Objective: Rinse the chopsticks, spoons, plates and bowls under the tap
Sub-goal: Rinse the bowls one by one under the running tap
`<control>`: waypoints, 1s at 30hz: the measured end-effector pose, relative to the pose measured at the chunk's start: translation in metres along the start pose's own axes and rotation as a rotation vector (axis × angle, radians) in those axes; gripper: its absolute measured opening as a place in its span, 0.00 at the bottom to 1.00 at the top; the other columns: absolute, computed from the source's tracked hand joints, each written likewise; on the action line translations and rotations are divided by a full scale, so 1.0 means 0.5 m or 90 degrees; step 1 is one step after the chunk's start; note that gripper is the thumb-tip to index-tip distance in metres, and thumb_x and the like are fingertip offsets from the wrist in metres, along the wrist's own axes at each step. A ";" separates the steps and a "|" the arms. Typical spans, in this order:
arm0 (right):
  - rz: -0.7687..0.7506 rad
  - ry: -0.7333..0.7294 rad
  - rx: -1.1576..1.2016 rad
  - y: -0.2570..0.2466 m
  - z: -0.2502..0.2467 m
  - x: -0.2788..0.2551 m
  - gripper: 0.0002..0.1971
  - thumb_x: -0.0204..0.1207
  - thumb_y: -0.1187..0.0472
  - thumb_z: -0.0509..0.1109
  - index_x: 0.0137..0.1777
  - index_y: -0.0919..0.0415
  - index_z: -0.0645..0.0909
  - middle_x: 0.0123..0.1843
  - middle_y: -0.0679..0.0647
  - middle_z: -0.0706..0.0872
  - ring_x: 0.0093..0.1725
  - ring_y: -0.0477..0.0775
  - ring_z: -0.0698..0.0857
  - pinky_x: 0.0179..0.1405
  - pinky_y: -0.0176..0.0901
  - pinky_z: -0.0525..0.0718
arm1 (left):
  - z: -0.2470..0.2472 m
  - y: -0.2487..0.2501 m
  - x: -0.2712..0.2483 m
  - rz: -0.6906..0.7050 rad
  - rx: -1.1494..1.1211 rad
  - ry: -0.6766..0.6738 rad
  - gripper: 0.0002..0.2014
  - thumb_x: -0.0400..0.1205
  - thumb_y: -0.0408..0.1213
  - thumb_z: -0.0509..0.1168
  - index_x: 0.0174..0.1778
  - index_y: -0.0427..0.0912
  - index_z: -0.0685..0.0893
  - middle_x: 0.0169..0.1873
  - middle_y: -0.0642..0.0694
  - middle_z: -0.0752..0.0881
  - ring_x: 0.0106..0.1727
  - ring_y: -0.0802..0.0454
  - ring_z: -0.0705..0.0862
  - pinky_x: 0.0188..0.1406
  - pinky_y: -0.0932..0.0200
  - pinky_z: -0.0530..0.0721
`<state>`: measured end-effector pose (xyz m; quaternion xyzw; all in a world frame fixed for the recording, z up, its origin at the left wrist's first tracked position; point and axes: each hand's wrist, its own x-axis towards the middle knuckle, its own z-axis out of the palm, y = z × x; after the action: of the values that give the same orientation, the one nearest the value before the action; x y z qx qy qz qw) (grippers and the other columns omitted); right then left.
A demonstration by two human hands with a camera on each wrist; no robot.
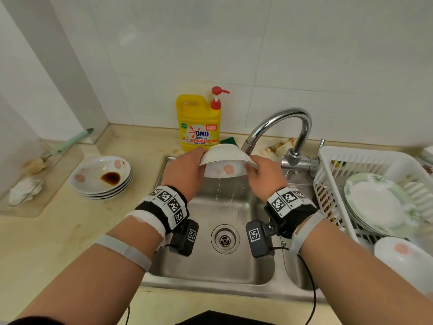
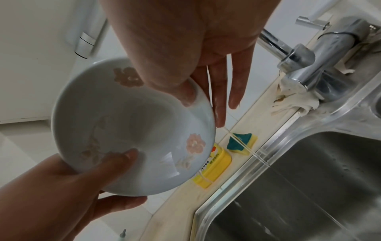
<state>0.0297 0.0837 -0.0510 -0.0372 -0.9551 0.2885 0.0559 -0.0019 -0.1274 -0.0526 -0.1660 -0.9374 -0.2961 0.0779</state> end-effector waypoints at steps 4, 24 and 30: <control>-0.017 0.033 0.009 -0.002 -0.008 -0.018 0.14 0.88 0.58 0.62 0.68 0.56 0.85 0.55 0.59 0.92 0.56 0.65 0.87 0.56 0.58 0.85 | -0.008 0.009 -0.014 0.020 -0.012 0.003 0.11 0.87 0.37 0.62 0.65 0.47 0.81 0.52 0.44 0.89 0.49 0.41 0.87 0.48 0.44 0.86; -0.062 0.020 0.019 0.022 0.000 -0.095 0.19 0.89 0.61 0.61 0.77 0.51 0.79 0.60 0.59 0.91 0.59 0.65 0.88 0.59 0.55 0.85 | 0.000 0.021 -0.076 -0.004 -0.015 -0.076 0.12 0.85 0.33 0.63 0.62 0.49 0.75 0.47 0.49 0.87 0.45 0.45 0.85 0.42 0.53 0.80; -0.044 0.002 0.017 0.078 -0.060 -0.118 0.18 0.90 0.57 0.60 0.77 0.51 0.80 0.62 0.57 0.91 0.61 0.63 0.88 0.63 0.53 0.84 | 0.022 0.098 -0.088 0.008 -0.029 -0.085 0.10 0.86 0.33 0.64 0.63 0.46 0.78 0.48 0.50 0.87 0.45 0.49 0.82 0.43 0.56 0.73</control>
<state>0.0937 0.1264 -0.0530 -0.0039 -0.9518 0.2992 0.0682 0.0562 -0.0948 -0.0465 -0.1928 -0.9324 -0.3053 0.0134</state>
